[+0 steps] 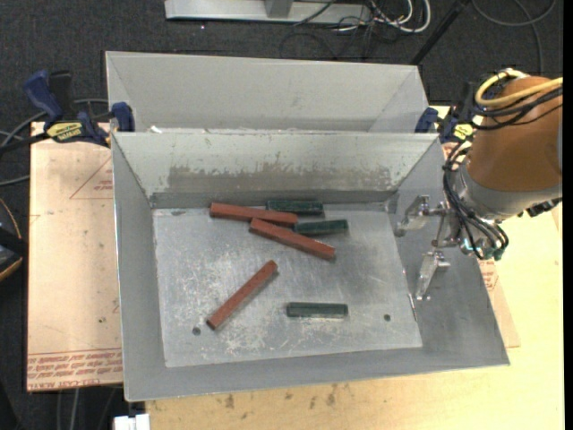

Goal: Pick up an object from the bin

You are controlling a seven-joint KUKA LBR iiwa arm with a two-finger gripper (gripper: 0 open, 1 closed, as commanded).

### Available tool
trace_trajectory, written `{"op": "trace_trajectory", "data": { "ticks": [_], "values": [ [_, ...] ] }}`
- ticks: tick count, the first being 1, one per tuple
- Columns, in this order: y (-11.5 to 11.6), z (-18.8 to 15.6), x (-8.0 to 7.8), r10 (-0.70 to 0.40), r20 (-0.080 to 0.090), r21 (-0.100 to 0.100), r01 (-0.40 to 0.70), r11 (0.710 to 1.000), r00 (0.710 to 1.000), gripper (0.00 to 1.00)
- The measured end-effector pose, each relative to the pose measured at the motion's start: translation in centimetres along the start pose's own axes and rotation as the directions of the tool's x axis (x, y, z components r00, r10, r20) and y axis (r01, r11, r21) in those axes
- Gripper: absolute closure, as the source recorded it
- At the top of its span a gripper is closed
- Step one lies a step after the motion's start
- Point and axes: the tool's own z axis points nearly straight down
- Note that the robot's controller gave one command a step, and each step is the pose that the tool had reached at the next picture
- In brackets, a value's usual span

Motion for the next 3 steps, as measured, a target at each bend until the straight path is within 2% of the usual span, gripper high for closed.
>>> {"op": "trace_trajectory", "data": {
  "ticks": [1, 2, 3],
  "values": [
    [0.0, -0.2, 0.0, -0.001, 0.003, 0.0, 0.001, 1.0, 1.0, 0.0],
    [0.8, 0.5, 0.3, -0.108, 0.012, 0.004, 0.107, 0.994, 0.994, 0.0],
    [3.1, 4.9, 0.5, -0.303, 0.01, 0.004, 0.303, 0.953, 0.953, 0.0]
  ]
}}
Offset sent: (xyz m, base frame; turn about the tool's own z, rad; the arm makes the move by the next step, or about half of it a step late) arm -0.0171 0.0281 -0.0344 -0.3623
